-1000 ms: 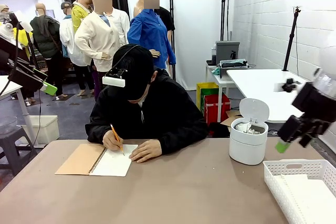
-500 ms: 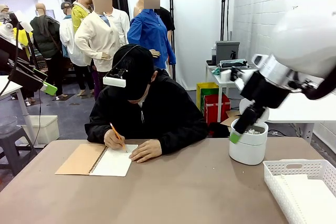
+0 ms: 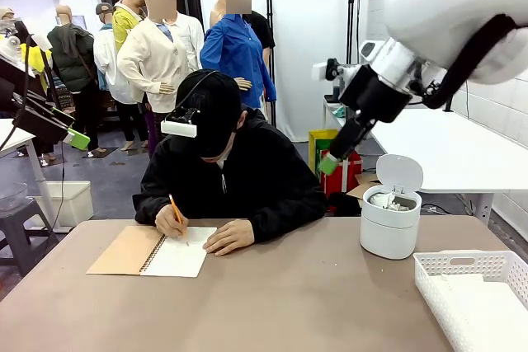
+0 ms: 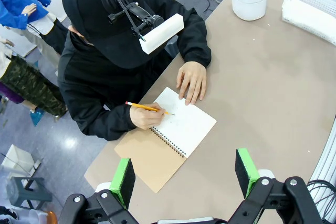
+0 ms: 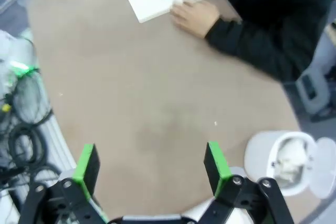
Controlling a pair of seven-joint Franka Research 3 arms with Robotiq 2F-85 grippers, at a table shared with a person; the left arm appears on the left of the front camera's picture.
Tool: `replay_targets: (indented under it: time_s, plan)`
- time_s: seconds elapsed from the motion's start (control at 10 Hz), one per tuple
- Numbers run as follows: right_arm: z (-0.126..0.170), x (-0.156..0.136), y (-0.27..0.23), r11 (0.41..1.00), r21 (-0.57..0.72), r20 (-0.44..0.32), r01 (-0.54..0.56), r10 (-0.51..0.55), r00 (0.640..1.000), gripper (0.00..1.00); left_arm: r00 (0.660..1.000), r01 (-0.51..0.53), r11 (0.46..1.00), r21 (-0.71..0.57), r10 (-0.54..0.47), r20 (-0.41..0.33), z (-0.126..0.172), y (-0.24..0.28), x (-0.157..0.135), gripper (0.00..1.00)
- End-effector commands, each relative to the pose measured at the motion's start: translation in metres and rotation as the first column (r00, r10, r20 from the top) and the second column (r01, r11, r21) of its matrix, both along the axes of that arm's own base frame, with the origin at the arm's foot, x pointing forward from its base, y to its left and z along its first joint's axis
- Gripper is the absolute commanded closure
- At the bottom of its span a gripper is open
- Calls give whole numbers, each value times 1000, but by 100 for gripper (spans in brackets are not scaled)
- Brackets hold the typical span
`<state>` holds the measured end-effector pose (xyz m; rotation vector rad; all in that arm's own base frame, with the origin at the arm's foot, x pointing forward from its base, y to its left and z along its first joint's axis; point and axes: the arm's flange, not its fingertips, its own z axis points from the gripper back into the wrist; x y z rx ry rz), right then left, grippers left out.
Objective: Sort the paper based on its condition.
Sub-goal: If a person hands you a paper, place it in the Organizing basket , and if it's crumpled, put it in the Trash can.
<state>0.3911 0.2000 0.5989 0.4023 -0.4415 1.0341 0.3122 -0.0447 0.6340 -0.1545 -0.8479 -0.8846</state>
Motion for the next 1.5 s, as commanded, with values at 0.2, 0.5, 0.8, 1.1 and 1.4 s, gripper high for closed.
replay_targets:
  time_s: [0.2, 0.5, 0.8, 1.1, 1.4]
  plan:
    - [17, 13, 17, 992, 99, 61, -80, 74, 995, 0, 1000, -13, 1000, 3, 13, 2, 0, 0, 0, 0]
    - [18, 14, 24, 984, 152, 105, -92, 77, 991, 0, 1000, -13, 1000, 3, 13, 2, 0, 0, 0, 0]
    - [27, 7, 24, 991, 108, 63, -75, 68, 996, 0, 1000, -13, 1000, 3, 13, 2, 0, 0, 0, 0]
    - [28, 5, 26, 990, 127, 133, -65, 48, 990, 0, 1000, -13, 1000, 3, 13, 2, 0, 0, 0, 0]
    - [30, -5, 40, 991, 99, 220, -93, 69, 973, 0, 1000, -13, 1000, 3, 13, 2, 0, 0, 0, 0]
